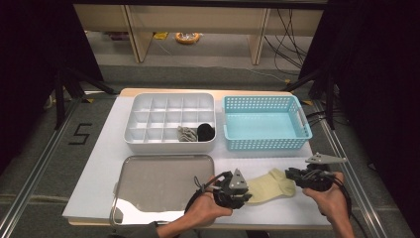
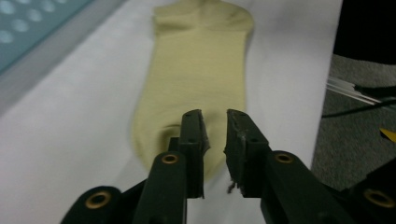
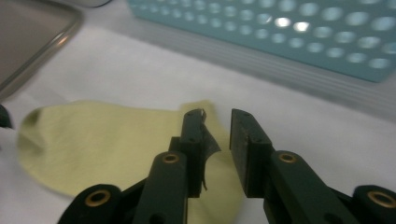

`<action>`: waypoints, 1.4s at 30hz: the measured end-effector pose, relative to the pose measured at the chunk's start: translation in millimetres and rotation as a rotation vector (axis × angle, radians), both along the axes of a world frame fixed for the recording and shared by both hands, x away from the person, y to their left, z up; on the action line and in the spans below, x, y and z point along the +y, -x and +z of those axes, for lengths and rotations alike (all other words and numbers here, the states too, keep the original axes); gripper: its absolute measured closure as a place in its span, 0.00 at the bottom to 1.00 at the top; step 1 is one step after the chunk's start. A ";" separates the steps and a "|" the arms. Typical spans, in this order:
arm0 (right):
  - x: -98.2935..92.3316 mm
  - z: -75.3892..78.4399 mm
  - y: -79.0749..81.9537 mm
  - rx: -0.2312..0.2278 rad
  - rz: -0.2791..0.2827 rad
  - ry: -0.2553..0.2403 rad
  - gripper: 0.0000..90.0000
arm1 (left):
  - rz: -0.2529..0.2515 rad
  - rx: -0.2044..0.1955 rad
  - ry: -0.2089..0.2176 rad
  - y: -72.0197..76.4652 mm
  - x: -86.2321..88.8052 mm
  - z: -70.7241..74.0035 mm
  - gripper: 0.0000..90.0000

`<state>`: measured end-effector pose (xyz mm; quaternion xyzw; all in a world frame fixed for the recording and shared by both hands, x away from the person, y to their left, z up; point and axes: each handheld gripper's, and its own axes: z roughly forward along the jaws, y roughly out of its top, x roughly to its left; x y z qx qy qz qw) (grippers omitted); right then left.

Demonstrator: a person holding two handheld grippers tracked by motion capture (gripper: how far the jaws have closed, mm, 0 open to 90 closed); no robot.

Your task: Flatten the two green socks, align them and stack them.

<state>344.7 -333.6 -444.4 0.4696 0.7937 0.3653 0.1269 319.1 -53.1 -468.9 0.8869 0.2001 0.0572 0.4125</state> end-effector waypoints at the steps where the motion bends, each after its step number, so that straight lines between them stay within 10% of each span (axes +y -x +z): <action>1: 6.2 -1.2 3.3 0.024 -0.018 -0.012 0.87 | -0.029 0.005 -0.026 1.2 -4.6 -4.5 0.86; 8: 13.1 -20.5 8.3 0.074 0.038 0.089 0.89 | -0.006 0.003 -0.066 -3.1 -5.4 -17.8 0.87; 12: 7.0 -27.9 10.2 0.101 -0.038 0.092 0.91 | -0.008 -0.012 -0.097 -5.6 -0.3 -17.2 0.88; 15: -0.1 -26.7 8.5 0.057 -0.028 0.166 0.91 | 0.007 -0.006 -0.086 -6.3 0.9 -17.1 0.87; 27: 3.3 -31.0 12.0 0.057 -0.087 0.075 0.87 | 0.177 0.006 -0.012 -23.9 21.1 -4.7 0.72; 37: 1.4 -31.4 10.4 0.039 -0.059 0.086 0.85 | 0.173 0.104 -0.049 -29.1 13.5 -17.5 0.61; 42: 1.6 -27.7 11.3 0.088 -0.053 0.105 0.84 | 0.146 0.037 -0.093 -23.3 10.7 -17.3 0.64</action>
